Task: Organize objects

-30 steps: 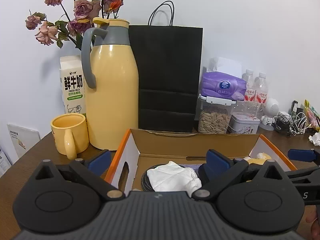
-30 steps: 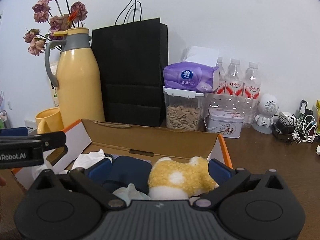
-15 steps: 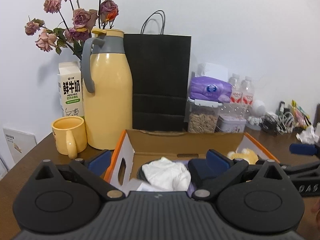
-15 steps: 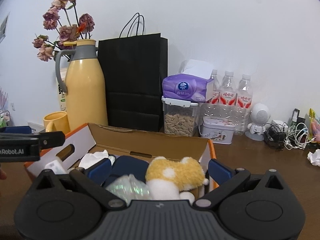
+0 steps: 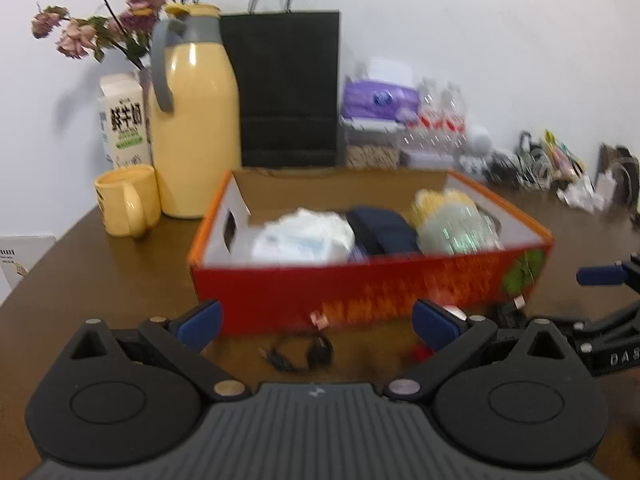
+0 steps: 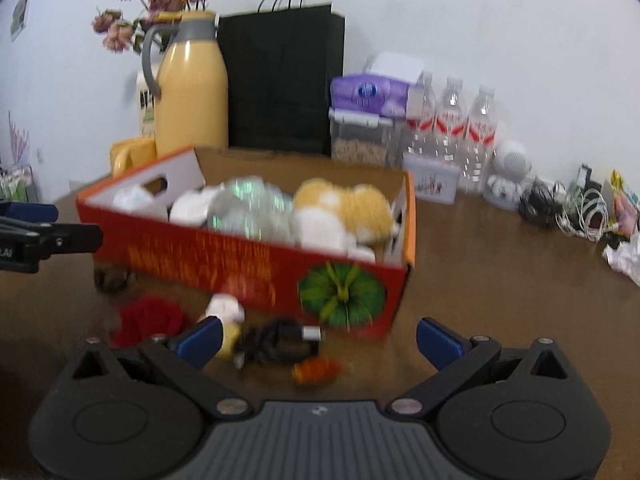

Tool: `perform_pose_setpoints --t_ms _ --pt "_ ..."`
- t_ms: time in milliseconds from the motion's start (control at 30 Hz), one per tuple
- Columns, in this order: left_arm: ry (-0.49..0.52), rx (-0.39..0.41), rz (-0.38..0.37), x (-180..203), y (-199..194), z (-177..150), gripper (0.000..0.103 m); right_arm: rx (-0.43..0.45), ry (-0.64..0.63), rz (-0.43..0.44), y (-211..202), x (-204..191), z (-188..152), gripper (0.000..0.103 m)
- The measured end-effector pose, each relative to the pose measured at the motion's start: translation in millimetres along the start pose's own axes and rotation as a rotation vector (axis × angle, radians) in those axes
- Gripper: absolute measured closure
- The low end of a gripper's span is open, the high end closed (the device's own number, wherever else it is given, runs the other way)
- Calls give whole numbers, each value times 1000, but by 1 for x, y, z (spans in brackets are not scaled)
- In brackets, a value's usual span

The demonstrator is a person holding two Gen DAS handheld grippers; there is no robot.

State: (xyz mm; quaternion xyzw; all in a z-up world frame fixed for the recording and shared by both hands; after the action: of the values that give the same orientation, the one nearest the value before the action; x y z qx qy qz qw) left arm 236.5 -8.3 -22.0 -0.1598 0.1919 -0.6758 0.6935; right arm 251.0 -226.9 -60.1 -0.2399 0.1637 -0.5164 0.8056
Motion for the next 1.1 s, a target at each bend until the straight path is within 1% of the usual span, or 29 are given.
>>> perform_pose_setpoints --t_ms 200,333,433,767,800,833,867,933,967,1000,1033,1100 --pt "21 -58 -52 14 -8 -24 0 -45 14 -12 -2 -2 -21 0" --pt "60 -90 -80 28 -11 -35 0 -54 28 -28 0 1 -25 0" --pt "81 -100 -93 37 -14 -40 0 -64 42 -30 3 4 -26 0" --pt "133 -135 -96 66 -15 -49 0 -73 67 -34 6 8 -27 0" --pt "139 -138 -96 69 -15 -50 5 -76 68 -36 7 8 -27 0" --pt "141 -141 -97 71 -15 -50 14 -79 69 -37 8 8 -27 0" --pt "142 -147 -100 73 -14 -51 21 -81 70 -39 9 8 -27 0" --pt "136 -142 -119 76 -15 -51 39 -85 68 -43 10 8 -28 0" --pt "138 -138 -126 77 -16 -51 44 -85 67 -44 10 8 -28 0" --pt "139 -133 -133 77 -17 -51 58 -86 66 -45 10 8 -28 0" --pt "136 -128 -141 76 -18 -51 63 -87 66 -46 10 8 -28 0" --pt "131 -127 -147 75 -19 -51 63 -90 67 -49 11 9 -28 0"
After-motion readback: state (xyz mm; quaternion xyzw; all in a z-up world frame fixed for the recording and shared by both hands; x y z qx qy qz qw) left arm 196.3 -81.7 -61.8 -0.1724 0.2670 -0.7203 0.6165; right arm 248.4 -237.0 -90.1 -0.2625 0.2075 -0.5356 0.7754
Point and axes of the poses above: each gripper's, at about its wrist camera, not at the fingertips, and y roughly the way its jaws point, x to its right, z to its top, the point moved 3 cm from there along y, roughly the way its jaws point, and after that the axes turned 7 degrees about z, right-handed, at the moved point
